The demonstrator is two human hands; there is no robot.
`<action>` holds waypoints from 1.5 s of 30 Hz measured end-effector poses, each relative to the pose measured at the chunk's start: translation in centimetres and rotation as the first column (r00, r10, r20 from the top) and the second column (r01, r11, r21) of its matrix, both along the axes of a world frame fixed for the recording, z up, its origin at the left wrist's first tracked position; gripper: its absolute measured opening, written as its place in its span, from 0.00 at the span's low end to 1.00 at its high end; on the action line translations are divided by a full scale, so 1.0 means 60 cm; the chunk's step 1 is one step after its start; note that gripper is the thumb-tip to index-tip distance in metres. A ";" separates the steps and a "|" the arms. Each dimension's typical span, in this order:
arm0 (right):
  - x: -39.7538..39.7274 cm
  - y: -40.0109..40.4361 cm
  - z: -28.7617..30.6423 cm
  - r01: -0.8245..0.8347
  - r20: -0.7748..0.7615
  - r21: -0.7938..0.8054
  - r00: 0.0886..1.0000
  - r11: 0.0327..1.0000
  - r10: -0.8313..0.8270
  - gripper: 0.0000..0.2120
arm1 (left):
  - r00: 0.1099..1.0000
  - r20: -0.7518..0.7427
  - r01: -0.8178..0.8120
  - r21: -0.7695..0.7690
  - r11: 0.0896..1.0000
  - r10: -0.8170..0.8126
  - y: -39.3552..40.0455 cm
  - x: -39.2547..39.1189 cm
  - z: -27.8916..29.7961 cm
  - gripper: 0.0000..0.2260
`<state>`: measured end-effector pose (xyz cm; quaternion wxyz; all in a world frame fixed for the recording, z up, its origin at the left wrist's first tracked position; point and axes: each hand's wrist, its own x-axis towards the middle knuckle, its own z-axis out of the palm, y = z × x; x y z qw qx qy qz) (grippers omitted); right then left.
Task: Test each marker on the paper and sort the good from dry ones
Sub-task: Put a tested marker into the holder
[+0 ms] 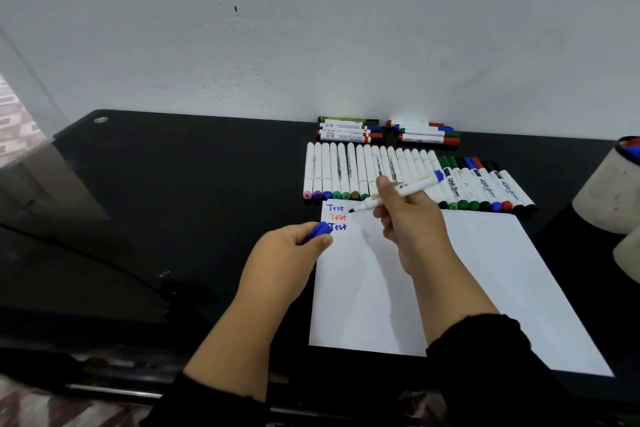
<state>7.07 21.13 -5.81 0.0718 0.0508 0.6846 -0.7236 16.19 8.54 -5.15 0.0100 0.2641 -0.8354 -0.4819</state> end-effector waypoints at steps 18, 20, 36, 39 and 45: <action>0.003 -0.039 -0.043 -0.033 -0.157 0.349 0.983 0.936 0.093 0.14 | 1.000 0.022 0.019 -0.147 0.989 -0.016 -0.048 -0.048 -0.023 0.18; 0.003 -0.040 -0.047 -0.034 -0.177 0.357 0.979 0.933 0.103 0.14 | 1.000 0.025 0.015 -0.144 0.989 -0.011 -0.048 -0.049 -0.024 0.18; 0.003 -0.044 -0.051 -0.020 -0.229 0.377 0.967 0.926 0.114 0.16 | 1.000 0.011 0.022 -0.129 0.991 -0.021 -0.043 -0.049 -0.027 0.18; 0.004 -0.046 -0.054 -0.040 -0.237 0.384 0.961 0.923 0.140 0.16 | 1.000 0.014 0.027 -0.132 0.991 -0.026 -0.042 -0.049 -0.026 0.18; 0.004 -0.042 -0.053 -0.023 -0.241 0.364 0.963 0.931 0.118 0.16 | 1.000 0.016 0.028 -0.121 0.992 -0.027 -0.042 -0.049 -0.027 0.18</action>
